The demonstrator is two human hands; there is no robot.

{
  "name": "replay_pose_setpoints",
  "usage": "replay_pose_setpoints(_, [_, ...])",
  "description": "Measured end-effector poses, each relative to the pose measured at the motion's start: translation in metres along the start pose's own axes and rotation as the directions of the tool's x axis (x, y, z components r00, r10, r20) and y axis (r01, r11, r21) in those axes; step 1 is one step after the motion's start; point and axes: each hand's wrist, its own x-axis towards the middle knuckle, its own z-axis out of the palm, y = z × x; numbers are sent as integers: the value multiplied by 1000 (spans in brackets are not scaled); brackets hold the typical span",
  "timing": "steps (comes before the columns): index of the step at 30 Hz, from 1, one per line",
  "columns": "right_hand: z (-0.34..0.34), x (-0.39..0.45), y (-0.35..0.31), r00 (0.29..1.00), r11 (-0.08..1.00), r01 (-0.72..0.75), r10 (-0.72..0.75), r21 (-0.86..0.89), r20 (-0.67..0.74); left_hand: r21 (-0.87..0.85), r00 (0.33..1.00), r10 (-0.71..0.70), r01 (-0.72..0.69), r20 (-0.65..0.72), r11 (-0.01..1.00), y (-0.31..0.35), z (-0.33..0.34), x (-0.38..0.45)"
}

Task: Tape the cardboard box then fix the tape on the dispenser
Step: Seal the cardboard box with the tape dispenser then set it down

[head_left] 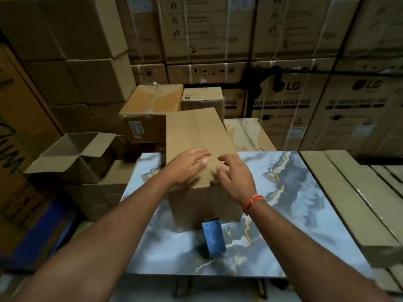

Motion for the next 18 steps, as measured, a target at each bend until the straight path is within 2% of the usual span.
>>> replay_pose_setpoints(5, [20, -19, -4, 994, 999, -43, 41, -19, -97, 49, 979, 86, -97, 184, 994, -6, 21, 13])
replay_pose_setpoints(9, [33, -52, -5, 973, 990, -129, 116, -53, -200, 134, 920, 183, -241, 346, 961, -19, 34, 17])
replay_pose_setpoints(12, [46, -85, -3, 964, 982, -191, 189, 3, -188, 190, 893, 216, -309, 393, 932, -24, 40, 19])
replay_pose_setpoints(18, [74, -144, 3, 910, 920, -365, 384, 141, -154, 178, 877, 247, -343, 412, 922, -32, 47, 26])
